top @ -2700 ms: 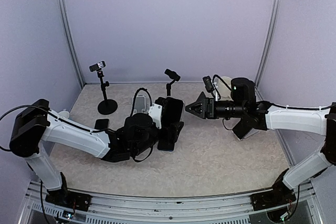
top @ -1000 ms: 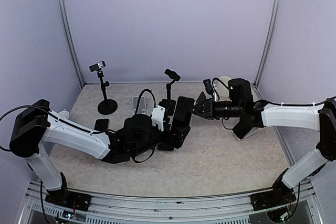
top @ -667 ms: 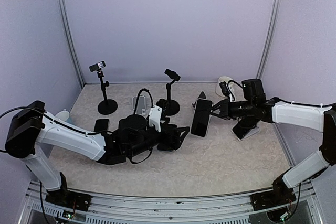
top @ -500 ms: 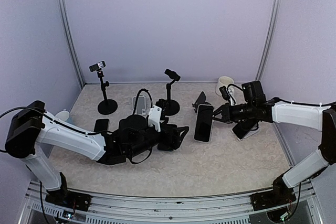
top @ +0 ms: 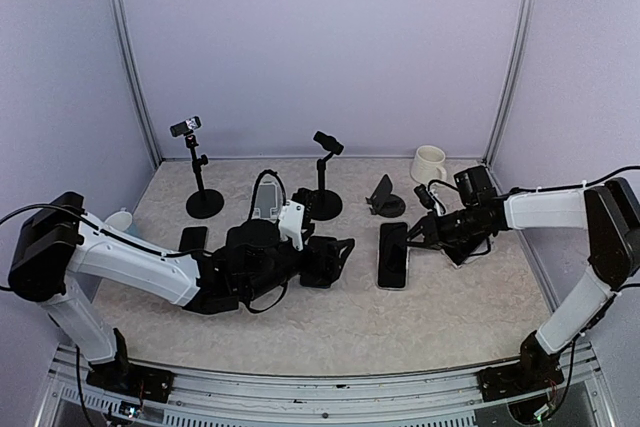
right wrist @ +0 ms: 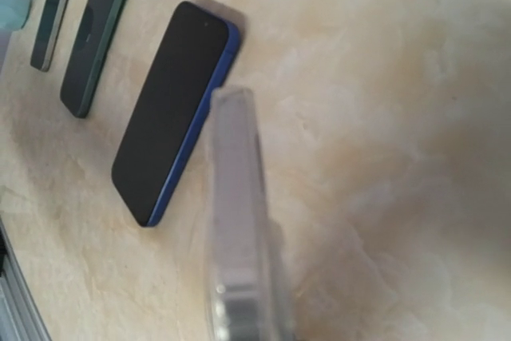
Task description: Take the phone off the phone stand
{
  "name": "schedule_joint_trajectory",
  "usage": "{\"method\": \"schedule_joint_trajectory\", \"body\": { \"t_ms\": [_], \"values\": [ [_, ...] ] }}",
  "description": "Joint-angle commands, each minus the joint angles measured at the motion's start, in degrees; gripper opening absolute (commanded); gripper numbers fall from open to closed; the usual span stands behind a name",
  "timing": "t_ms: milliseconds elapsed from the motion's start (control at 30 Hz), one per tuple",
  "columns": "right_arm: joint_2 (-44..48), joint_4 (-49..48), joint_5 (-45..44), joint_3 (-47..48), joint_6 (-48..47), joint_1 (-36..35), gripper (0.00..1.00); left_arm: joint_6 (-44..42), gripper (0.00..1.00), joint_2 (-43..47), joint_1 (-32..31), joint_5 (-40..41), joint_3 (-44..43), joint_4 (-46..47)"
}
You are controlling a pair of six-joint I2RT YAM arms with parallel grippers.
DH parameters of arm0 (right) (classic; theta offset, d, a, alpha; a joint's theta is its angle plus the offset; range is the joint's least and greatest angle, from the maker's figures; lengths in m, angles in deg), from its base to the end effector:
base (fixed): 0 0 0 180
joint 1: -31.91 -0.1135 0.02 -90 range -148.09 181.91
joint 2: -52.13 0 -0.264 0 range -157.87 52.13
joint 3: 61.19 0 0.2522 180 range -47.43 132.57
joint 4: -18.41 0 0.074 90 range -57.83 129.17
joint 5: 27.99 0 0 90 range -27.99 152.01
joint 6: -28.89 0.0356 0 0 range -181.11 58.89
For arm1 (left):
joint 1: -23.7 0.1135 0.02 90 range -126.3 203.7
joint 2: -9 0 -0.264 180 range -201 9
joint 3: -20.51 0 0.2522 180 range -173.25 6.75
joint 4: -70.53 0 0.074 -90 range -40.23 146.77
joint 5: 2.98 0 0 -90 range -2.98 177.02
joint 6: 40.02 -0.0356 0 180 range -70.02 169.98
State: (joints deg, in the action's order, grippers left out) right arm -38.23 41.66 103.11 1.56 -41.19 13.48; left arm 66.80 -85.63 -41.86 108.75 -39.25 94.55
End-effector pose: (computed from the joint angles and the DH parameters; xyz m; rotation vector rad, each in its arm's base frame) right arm 0.2855 0.1198 0.1824 -0.2986 2.4869 1.1690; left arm 0.1582 -0.3163 0.2123 0.4771 1.7373 -0.7115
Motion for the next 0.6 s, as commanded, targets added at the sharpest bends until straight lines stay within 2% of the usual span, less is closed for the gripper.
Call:
{"method": "schedule_joint_trajectory", "body": {
  "t_ms": [0,200,567],
  "values": [
    [-3.2,-0.7,5.4,3.2,-2.1,1.3,0.0,0.8,0.99,2.3,0.3,0.8,0.9,-0.5],
    [-8.0,0.8,4.3,5.2,-3.6,2.4,0.0,0.2,0.99,2.7,0.6,0.6,1.0,-1.1],
    [-12.6,-2.5,1.9,6.2,-1.5,3.7,0.0,0.6,0.99,3.0,1.2,0.8,1.9,-0.8]
  ]
}}
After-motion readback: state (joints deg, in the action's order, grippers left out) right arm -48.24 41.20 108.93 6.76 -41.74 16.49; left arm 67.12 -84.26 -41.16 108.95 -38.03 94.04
